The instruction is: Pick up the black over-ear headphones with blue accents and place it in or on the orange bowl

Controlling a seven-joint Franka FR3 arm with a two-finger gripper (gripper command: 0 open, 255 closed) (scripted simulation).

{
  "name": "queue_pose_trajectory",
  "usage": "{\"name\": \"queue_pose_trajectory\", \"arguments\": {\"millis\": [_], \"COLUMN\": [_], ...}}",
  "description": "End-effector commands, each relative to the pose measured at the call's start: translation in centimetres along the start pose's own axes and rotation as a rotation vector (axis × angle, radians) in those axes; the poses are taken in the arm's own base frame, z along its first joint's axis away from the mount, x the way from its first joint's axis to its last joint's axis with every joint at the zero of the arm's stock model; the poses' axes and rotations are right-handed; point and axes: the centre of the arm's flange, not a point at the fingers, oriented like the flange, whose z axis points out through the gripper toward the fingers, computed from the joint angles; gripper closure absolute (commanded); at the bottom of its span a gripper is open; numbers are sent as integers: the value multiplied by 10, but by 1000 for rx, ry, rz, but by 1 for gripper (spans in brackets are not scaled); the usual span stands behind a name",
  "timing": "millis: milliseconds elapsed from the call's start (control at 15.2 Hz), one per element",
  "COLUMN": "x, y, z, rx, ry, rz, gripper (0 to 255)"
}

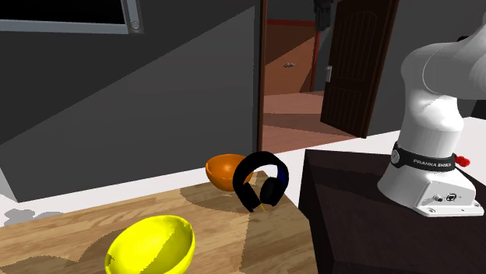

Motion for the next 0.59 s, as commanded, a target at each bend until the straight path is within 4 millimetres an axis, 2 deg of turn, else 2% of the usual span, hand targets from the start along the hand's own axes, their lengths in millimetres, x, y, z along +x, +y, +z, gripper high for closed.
{"name": "queue_pose_trajectory", "arguments": {"millis": [0,528], "x": [0,33], "y": [0,25], "z": [0,96], "rx": [0,-4], "ry": [0,20], "rz": [0,-120], "gripper": [0,0]}}
